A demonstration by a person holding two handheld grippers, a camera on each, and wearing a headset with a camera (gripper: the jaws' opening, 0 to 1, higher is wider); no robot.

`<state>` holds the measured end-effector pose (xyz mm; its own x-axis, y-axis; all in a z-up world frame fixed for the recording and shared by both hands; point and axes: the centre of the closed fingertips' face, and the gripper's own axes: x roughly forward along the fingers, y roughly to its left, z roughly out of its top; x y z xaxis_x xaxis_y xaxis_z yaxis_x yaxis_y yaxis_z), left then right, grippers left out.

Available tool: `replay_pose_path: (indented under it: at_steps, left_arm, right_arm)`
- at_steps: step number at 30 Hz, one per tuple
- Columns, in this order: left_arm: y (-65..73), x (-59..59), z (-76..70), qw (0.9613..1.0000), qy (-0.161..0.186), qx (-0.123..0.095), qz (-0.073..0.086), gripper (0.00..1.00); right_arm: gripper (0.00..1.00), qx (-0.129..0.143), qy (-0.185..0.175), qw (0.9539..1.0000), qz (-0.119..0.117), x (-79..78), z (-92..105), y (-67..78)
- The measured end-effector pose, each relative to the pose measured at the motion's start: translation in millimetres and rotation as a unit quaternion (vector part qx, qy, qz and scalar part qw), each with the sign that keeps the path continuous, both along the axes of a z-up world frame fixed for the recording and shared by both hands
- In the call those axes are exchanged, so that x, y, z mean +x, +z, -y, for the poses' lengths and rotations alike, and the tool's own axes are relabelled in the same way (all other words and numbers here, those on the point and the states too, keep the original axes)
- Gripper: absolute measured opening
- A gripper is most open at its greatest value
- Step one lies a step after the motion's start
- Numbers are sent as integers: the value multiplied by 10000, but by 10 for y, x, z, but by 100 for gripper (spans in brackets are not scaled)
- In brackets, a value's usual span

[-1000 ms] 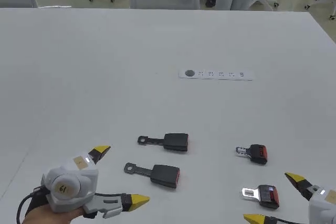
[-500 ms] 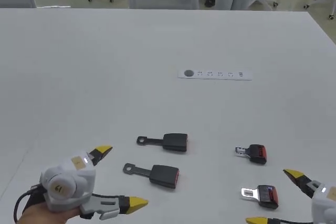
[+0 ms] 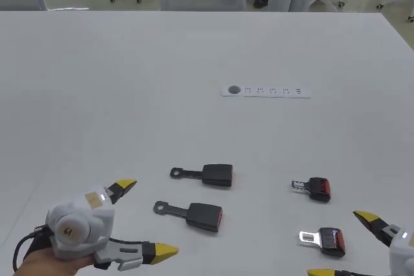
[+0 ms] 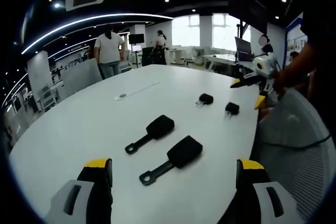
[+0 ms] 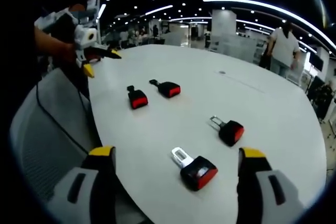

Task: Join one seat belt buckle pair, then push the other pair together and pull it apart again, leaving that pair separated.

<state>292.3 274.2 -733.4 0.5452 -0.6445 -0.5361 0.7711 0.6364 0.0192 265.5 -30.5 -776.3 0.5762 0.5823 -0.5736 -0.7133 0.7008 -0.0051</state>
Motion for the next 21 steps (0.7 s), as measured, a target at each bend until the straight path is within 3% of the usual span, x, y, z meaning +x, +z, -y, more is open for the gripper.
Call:
replay_pose_path:
  at_steps: [21]
  left_arm:
    - [-28,-27,-33,10000,-40,91,-13,100]
  right_arm:
    - [99,-30,88,9999,-75,-59,-57,-55]
